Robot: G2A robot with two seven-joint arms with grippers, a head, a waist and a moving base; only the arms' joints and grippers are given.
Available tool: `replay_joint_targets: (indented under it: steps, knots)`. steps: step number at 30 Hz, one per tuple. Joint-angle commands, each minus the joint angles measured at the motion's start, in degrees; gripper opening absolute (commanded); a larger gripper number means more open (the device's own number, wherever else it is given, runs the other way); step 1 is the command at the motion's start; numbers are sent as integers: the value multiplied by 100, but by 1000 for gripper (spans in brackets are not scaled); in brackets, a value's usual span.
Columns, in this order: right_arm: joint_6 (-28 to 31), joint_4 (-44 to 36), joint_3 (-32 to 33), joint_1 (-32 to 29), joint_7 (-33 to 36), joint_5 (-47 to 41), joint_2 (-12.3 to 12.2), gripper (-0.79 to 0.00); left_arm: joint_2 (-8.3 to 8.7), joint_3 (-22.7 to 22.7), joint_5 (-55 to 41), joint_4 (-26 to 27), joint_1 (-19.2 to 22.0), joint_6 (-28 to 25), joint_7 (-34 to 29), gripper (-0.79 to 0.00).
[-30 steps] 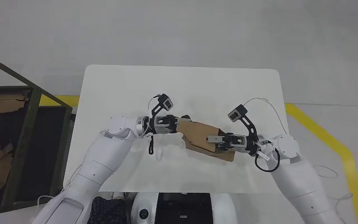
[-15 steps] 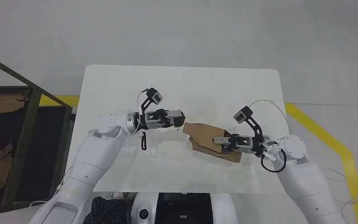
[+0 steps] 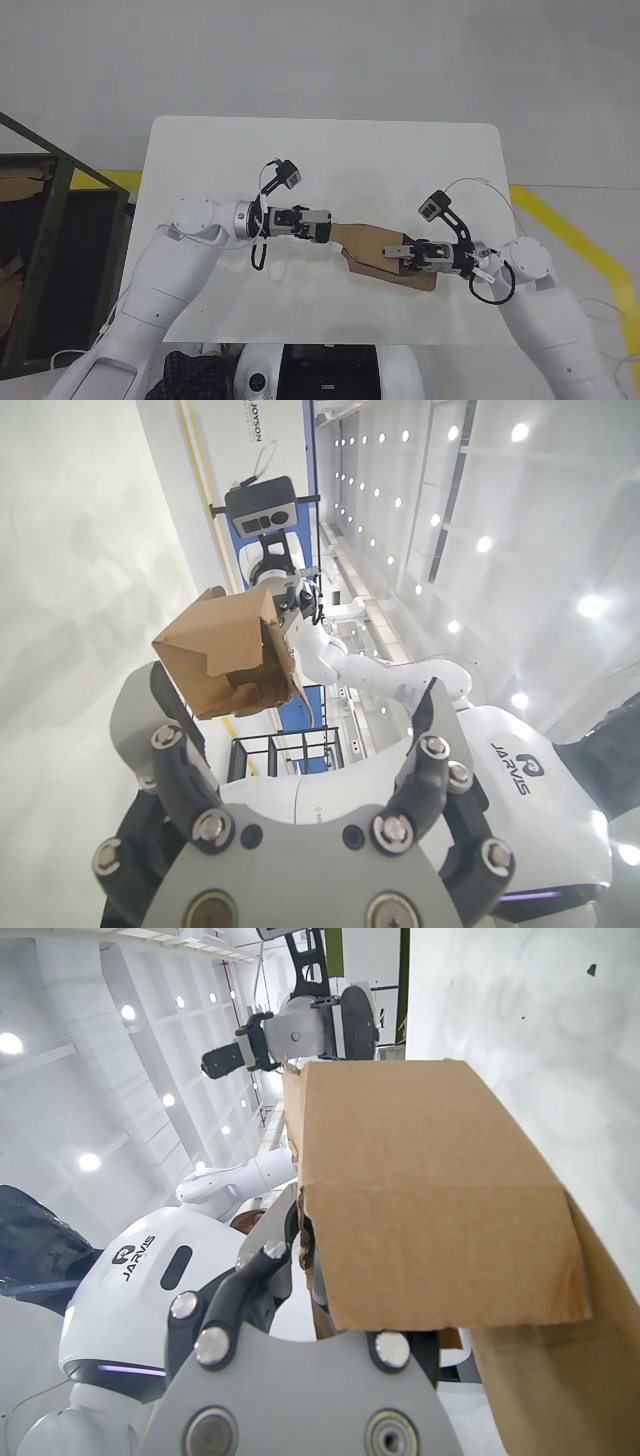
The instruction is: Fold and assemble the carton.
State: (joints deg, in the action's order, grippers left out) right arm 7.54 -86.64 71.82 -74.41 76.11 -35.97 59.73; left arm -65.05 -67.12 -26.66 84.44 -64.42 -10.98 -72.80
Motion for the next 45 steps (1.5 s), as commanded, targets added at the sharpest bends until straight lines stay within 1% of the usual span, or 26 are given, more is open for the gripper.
replay_joint_targets:
  steps: [1,9,15,21,27,36,45]
  knots:
    - [-12,-1,6,12,-13,3,-4,-785,-1,76,145,-16,55,47,20,0]
    - [-41,-29,0,39,-59,67,-18,-785,-31,407,324,-37,283,223,-76,0]
    - [58,-135,35,66,-134,66,-25,-785,-46,546,349,-191,383,406,4,0]
    - [94,-258,116,43,-208,56,-43,-785,-67,702,356,-281,456,443,26,0]
    - [144,-373,172,-9,-237,-57,-52,-785,-76,770,304,-356,496,436,60,0]
    - [205,-552,255,-142,-368,-327,-56,-785,-88,840,92,-397,451,361,92,0]
    - [298,-597,235,-206,-453,-583,-36,-785,-122,932,-141,-397,460,183,140,0]
